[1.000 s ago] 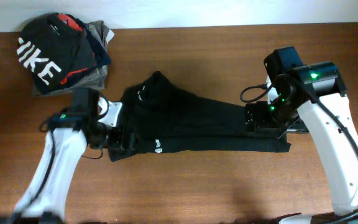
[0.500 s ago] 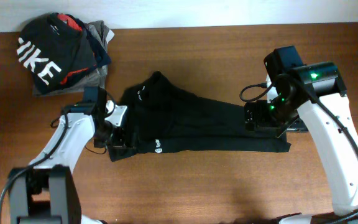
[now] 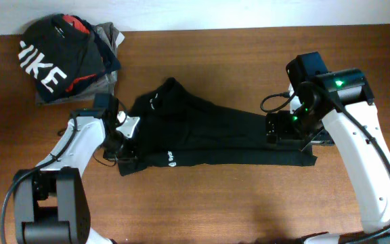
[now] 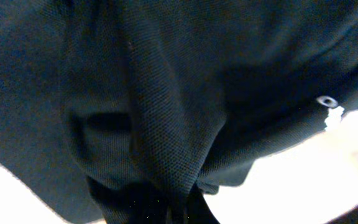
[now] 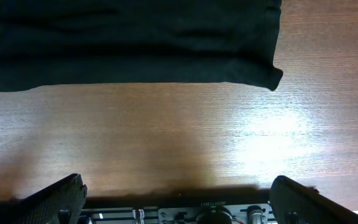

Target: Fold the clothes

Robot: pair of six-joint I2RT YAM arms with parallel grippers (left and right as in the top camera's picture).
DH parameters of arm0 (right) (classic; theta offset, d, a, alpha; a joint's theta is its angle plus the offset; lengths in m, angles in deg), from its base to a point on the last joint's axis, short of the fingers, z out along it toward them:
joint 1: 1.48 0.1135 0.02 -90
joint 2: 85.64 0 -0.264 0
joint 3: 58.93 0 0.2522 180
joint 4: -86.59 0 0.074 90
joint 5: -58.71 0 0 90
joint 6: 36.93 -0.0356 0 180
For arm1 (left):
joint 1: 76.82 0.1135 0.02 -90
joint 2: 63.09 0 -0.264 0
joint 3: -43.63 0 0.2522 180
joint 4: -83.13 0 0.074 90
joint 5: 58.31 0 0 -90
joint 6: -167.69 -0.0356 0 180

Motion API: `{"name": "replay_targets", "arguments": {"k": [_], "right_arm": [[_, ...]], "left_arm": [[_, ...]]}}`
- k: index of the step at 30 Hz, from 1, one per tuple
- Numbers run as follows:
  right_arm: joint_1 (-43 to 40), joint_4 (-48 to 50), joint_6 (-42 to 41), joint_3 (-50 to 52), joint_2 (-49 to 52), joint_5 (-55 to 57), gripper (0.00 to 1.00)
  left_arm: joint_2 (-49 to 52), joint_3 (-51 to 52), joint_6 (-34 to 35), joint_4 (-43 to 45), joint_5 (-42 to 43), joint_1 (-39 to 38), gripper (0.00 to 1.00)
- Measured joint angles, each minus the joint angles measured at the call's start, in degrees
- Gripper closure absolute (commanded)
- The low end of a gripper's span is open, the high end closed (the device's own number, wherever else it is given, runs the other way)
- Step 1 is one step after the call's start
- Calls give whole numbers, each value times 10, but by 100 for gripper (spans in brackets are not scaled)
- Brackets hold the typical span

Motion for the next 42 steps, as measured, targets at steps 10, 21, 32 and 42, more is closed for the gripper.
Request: {"name": "replay_targets", "arguments": {"k": [10,21,32,42], "right_arm": [[0,10,0,0,0,0,1],[0,114,-12,117,-2,11,1],[0,217,-28,214,-1,-47,32],[0,377,-39,343,5,-117,76]], "left_arm": [[0,-87,0,-26,-9,0,99],[0,-89,34,-33,-165,2,35],[0,-89,64,-66,-196,13,36],[0,-90,72,-59,-116,12,99]]}}
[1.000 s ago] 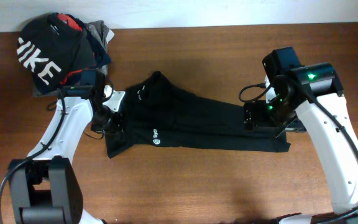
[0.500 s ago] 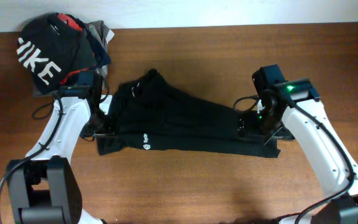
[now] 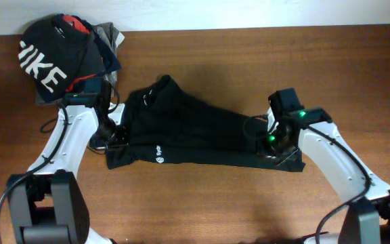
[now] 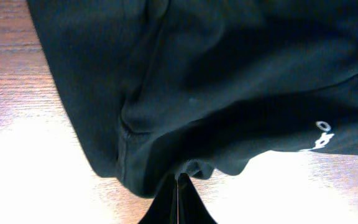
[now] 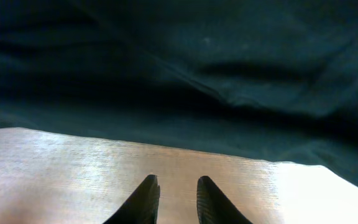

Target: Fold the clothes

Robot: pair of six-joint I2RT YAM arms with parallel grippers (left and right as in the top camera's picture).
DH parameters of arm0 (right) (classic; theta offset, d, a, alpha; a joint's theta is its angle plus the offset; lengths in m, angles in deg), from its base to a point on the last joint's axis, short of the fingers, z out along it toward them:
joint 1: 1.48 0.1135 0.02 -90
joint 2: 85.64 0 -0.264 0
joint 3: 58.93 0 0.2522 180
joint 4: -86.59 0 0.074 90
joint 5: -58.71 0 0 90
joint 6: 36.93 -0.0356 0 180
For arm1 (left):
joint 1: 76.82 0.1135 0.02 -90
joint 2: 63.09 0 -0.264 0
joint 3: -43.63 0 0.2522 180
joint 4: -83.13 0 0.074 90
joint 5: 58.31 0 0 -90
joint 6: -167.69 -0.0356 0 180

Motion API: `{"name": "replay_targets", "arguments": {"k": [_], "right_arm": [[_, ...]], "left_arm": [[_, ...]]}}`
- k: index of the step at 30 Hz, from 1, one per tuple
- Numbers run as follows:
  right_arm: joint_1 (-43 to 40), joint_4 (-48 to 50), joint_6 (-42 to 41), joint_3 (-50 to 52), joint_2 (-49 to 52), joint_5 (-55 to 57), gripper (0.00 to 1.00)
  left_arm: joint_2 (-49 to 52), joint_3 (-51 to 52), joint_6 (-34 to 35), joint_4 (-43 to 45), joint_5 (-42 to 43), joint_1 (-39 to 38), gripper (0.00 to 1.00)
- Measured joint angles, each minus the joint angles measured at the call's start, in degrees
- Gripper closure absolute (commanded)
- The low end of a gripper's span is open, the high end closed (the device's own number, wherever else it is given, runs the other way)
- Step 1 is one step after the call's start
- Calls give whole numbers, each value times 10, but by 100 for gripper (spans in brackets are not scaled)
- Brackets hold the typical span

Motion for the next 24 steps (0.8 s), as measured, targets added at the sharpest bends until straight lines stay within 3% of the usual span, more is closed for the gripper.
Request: {"name": "replay_targets", "arguments": {"k": [7,10,12,17,24], "right_arm": [[0,81,-8,29,37,-10,80],[0,122,-10,29,44,-10,69],[0,128,-8,29,44,-7,69],[-10,111,-8,29,67,16,94],[-26,42,-9,29,107,21,96]], "left_arm": [[0,1,0,34,8,0,99],[0,1,0,51,10,0,99],[0,1,0,59,10,0,99],[7,3,0,63,22,0,99],[57,7,0,54,48,0,99]]}}
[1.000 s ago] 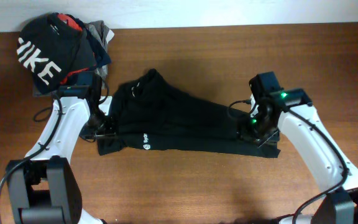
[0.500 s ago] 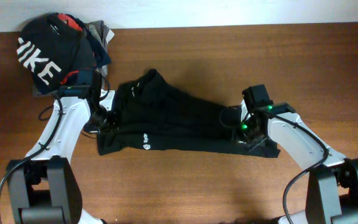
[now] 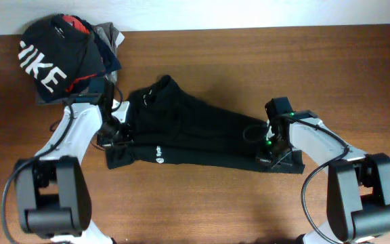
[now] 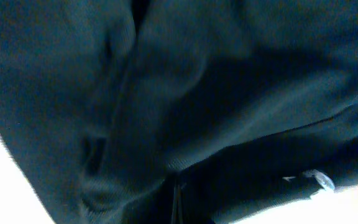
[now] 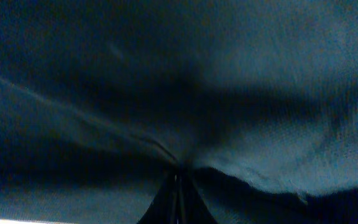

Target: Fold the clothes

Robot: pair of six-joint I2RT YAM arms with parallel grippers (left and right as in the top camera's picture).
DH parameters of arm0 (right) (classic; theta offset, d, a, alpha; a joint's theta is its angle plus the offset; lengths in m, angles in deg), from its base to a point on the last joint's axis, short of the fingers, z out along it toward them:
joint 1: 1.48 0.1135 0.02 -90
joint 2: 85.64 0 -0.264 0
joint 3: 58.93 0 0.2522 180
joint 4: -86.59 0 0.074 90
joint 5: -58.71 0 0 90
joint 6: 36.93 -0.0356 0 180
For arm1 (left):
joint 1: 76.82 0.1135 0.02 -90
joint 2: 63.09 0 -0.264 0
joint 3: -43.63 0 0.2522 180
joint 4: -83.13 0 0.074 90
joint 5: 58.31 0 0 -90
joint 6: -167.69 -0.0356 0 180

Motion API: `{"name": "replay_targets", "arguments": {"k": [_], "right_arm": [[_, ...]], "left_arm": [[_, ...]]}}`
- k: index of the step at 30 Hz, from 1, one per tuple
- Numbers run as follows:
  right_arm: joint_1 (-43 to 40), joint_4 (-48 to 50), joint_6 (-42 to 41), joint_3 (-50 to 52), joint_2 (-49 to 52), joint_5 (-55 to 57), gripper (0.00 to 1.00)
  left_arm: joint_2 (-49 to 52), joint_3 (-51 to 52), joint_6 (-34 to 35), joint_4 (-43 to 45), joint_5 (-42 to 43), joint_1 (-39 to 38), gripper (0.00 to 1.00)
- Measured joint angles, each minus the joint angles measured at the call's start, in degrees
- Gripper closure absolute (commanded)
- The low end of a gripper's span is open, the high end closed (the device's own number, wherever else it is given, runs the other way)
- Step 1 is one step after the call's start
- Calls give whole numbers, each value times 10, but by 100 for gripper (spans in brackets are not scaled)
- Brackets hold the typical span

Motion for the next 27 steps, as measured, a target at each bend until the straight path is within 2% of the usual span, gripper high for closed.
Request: {"name": "replay_targets", "arguments": {"k": [6,16,22,27], "right_arm": [[-54,-94,0,-2,0,8,96],[-158,-119,7,-11,0,54,96],[-175,-134,9,-15,0,48,96],[-171,-143,36,-43,-25,-3,96]], "left_arm": [[34,6,0,-35,-14,0,99],[34,6,0,-75,-72,24,99],[34,-3,0,-136,-78,51,99],[26,-56,0,-167,-50,44,99]]}}
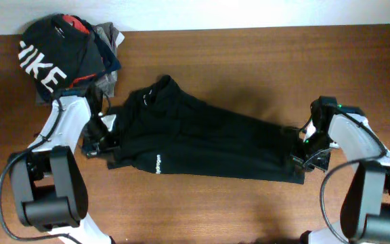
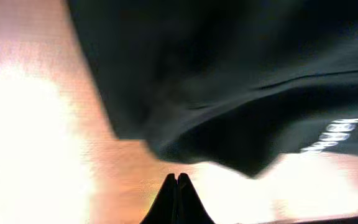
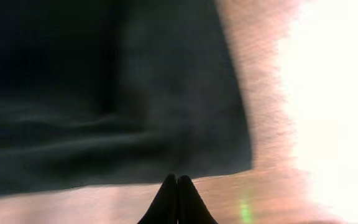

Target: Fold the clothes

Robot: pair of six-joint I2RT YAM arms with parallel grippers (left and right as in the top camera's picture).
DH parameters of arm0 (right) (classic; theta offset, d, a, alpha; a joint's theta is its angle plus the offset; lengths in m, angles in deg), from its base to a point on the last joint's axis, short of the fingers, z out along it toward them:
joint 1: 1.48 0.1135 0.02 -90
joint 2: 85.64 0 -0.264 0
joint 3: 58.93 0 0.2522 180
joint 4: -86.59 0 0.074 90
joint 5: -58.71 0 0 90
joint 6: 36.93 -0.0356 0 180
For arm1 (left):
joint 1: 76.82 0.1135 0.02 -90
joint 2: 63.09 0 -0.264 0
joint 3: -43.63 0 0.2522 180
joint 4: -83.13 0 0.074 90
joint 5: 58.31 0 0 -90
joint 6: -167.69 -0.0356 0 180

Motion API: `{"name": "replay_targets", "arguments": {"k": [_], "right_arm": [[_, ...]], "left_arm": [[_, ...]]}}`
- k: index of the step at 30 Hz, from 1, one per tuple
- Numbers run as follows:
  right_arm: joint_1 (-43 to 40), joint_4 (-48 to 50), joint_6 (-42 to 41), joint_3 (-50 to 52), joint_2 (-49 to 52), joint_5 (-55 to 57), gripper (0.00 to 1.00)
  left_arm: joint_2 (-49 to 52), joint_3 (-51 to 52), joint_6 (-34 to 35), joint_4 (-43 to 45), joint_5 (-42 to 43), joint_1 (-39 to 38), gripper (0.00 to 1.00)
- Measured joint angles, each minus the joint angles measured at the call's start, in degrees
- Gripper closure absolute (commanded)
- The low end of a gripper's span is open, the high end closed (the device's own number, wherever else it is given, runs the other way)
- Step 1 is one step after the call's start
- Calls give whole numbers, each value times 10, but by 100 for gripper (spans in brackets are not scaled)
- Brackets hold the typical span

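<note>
A black garment point(image 1: 202, 146) lies stretched slantwise across the wooden table, white lettering near its lower left. In the left wrist view the garment point(image 2: 229, 74) fills the upper right. My left gripper point(image 2: 177, 178) is shut, with bare wood between its tips and the cloth. Overhead, the left gripper point(image 1: 95, 146) sits just off the garment's left end. My right gripper point(image 1: 302, 160) is at the garment's right end. It is shut too point(image 3: 178, 179), its tips right at the straight hem of the garment point(image 3: 104, 93), and no cloth is bunched between them.
A pile of clothes point(image 1: 63, 54), black with white letters, red and grey, sits at the table's back left corner, close behind my left arm. Bare wooden table point(image 1: 249, 61) shows behind and in front of the garment.
Both grippers moved outward: the left went from on the cloth's left end to bare wood beside it, the right from inside the cloth to its right hem. The garment now lies longer and flatter.
First my left gripper was buried in the garment's left end while the right hovered open past its right end. Then the right came down nearly shut at the cloth's edge. Then both were shut deep in the cloth. Now both sit at its outer ends.
</note>
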Motion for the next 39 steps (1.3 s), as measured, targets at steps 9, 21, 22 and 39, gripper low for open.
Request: {"name": "replay_targets", "arguments": {"k": [9,21,22,39], "right_arm": [[42,44,41,-13,-23,-63,42],[45,91,18,-12,16,-70,44],[45,99,15,-9,18,-70,46],[45,155,-16,14,38,-74,96]], "left_arm": [[-37,-16,0,41,43,-117,99],[5,-16,1,82,50,-152,88],[5,-16,3,83,51,-152,88],[5,-16,5,84,51,-152,65]]}}
